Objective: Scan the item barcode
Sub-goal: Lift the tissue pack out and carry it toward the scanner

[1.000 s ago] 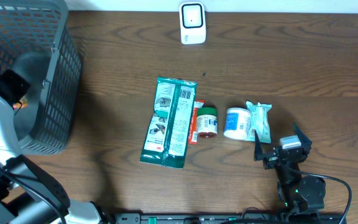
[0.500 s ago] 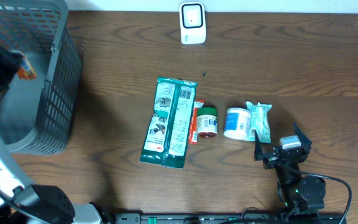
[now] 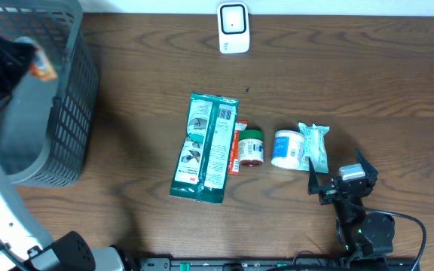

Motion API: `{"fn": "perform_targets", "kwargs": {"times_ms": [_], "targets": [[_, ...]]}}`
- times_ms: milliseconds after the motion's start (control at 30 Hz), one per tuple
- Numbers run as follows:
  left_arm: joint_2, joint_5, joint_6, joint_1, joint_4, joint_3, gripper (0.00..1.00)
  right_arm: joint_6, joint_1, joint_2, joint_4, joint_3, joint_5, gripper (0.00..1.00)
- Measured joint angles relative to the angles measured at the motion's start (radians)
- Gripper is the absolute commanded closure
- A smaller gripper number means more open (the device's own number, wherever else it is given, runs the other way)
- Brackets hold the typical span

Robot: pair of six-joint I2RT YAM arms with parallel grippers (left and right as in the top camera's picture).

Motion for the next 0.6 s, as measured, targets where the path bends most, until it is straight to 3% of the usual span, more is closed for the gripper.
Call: {"fn": "perform_targets", "kwargs": {"times_ms": [400, 600], "targets": [[0.000, 0.040, 0.119, -0.309, -0.141, -0.011, 0.92, 0.000, 0.000, 0.000, 0.000, 0.000, 0.000, 0.01], [0.040, 0.021, 0.145, -0.432, -0.126, -0.151, 0.92, 0.000, 0.000, 0.000, 0.000, 0.000, 0.000, 0.01]]}}
